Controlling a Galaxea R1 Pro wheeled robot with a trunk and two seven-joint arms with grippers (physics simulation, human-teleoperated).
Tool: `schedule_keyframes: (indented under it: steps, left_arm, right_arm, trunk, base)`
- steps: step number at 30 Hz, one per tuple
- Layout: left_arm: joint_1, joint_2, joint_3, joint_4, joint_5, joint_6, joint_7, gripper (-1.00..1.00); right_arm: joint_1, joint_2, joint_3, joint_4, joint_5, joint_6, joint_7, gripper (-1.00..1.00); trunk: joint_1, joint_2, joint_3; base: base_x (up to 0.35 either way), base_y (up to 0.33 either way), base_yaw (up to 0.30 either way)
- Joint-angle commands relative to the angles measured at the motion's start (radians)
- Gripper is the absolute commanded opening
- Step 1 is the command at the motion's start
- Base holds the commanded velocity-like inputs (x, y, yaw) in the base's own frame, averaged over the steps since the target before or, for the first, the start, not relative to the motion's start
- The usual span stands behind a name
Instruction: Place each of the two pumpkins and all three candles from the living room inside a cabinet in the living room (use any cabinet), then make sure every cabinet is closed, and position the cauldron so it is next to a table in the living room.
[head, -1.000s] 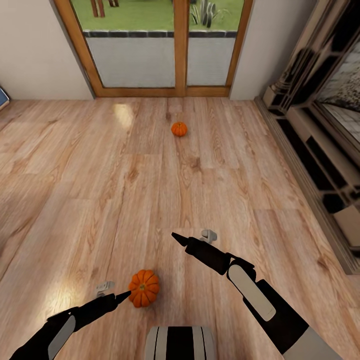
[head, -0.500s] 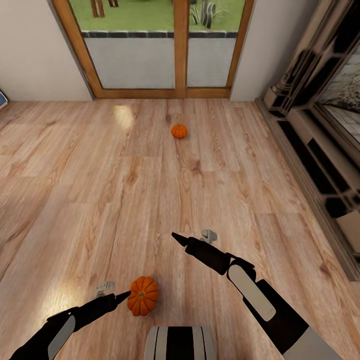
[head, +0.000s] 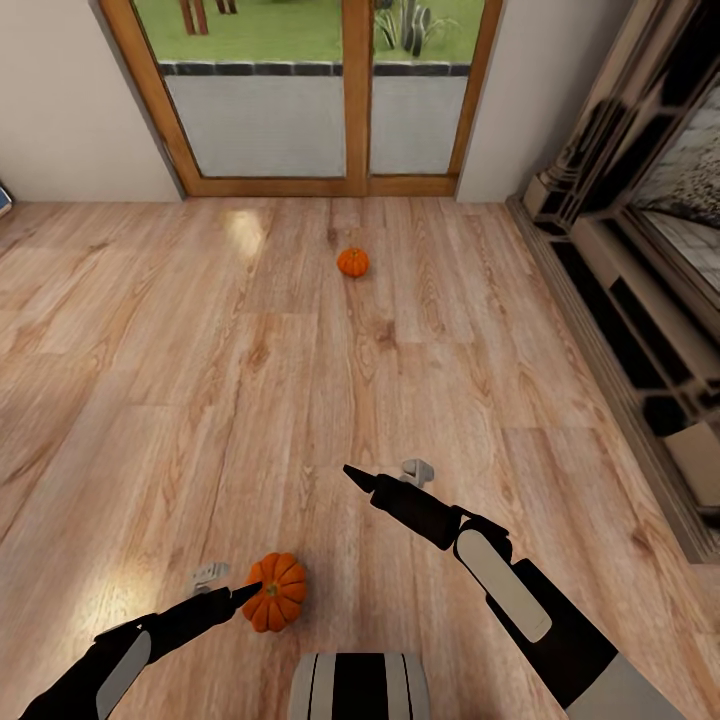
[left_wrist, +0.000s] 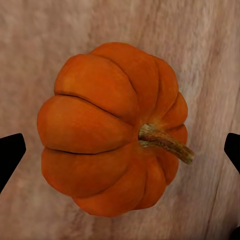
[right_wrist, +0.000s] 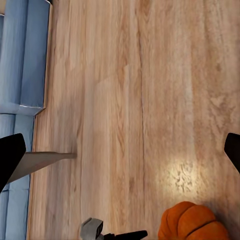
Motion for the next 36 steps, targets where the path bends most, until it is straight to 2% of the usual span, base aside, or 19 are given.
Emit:
schedule_keyframes:
  steps: [1, 15, 22, 28, 36]
  left_arm:
    - [0.000, 0.001, -0.003, -0.001, 0.011, 0.009, 0.000, 1.00]
    - [0.000, 0.001, 0.000, -0.001, 0.011, 0.006, 0.015, 1.00]
    - [0.000, -0.001, 0.000, -0.001, 0.011, 0.006, 0.016, 1.00]
    - [0.000, -0.003, -0.002, -0.001, 0.010, 0.006, 0.016, 1.00]
    - [0.000, 0.001, -0.001, -0.001, 0.010, 0.004, 0.019, 1.00]
  right_arm:
    - [-0.001, -0.001, 0.001, 0.000, -0.005, 0.002, 0.001, 1.00]
    - [-0.001, -0.001, 0.001, 0.000, -0.005, 0.002, 0.001, 1.00]
    - [-0.001, -0.001, 0.001, 0.000, -0.006, 0.002, 0.001, 1.00]
    - [-0.001, -0.001, 0.001, -0.001, -0.006, 0.002, 0.001, 1.00]
    - [-0.001, -0.001, 0.001, -0.002, -0.005, 0.002, 0.001, 1.00]
  trunk:
    - [0.000, 0.000, -0.001]
    - [0.000, 0.000, -0.001]
    - [0.003, -0.002, -0.028]
    - [0.003, -0.002, -0.028]
    - [0.006, -0.004, -0.055]
  base:
    - [0.000, -0.002, 0.000]
    - [0.011, -0.051, 0.000]
    - [0.000, 0.000, 0.000]
    - [0.000, 0.000, 0.000]
    - [0.000, 0.000, 0.000]
